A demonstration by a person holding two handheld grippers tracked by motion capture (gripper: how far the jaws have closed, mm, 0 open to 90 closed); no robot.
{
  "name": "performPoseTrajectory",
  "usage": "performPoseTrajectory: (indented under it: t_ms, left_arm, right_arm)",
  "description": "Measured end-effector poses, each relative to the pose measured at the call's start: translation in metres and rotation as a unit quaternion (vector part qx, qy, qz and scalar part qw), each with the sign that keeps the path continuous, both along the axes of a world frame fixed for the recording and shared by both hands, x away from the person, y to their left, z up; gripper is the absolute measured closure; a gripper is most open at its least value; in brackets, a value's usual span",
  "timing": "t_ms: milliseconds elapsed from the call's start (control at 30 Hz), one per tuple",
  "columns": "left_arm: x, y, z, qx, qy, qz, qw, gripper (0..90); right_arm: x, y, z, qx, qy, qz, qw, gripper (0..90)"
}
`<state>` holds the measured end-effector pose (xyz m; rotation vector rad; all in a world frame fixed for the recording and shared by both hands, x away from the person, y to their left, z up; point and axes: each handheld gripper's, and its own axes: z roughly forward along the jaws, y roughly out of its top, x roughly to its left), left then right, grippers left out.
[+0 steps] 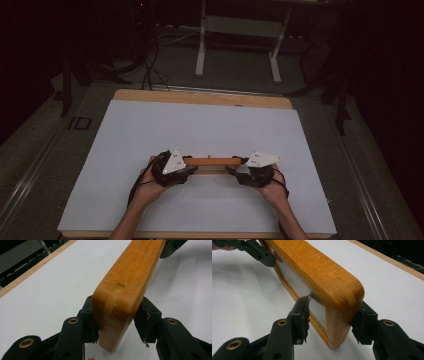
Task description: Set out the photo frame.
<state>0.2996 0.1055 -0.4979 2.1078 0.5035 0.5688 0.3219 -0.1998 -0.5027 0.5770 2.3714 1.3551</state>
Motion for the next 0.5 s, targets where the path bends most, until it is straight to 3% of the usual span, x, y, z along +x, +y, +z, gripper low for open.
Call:
performPoseTrajectory:
  t_ms: [500]
  left_arm:
    - [-0.003, 0.005, 0.011, -0.026, 0.022, -0.003, 0.9994, 57.7]
  right_arm:
    - [0.000, -0.001, 0.006, 0.019, 0.009, 0.007, 0.9998, 52.3]
